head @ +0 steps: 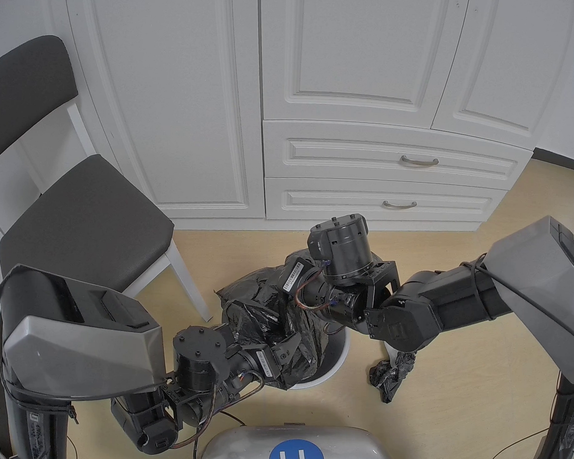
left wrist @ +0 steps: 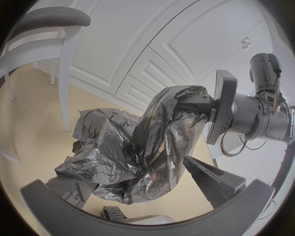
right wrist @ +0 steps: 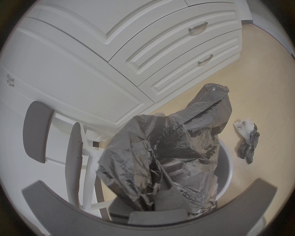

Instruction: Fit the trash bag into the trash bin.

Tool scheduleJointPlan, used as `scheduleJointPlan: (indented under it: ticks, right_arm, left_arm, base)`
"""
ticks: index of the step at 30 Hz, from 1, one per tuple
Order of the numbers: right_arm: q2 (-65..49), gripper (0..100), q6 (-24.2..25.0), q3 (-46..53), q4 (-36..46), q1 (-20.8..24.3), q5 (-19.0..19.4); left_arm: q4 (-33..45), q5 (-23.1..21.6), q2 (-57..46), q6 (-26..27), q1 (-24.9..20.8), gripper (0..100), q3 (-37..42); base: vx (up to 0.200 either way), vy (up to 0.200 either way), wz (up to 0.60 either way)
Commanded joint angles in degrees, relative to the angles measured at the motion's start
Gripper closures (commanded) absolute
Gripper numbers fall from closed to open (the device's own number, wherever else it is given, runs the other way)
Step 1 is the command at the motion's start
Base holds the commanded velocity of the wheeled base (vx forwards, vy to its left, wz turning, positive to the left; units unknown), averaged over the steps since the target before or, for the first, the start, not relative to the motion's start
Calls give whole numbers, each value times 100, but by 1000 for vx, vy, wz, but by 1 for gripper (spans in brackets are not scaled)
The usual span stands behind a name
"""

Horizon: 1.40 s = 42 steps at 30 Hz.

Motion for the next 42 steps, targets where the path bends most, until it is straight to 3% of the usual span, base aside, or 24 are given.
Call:
scheduleJointPlan:
  ticks: [1,13,34,35,42]
  right_arm:
    - [138,100,108,-119,0,-6,1]
    - [33,100,662,-242,26,442,-25]
    - [15,100,732,-242,26,697,-263]
    - [15,100,741,-242,26,697,-263]
    - [24,100,732,-242,17,662,-272]
  left_arm:
    - [-3,3,-96,0,-56,0,29]
    - [6,38,167,0,-135,0,-209]
    - [14,223,448,-149,-39,0,-859]
    - [14,249,484,-149,-48,100,-894]
    - [14,258,475,-149,-39,100,-885]
  base:
    - [0,0,0]
    - [0,0,0]
    - [0,0,0]
    - [0,0,0]
    - [0,0,0]
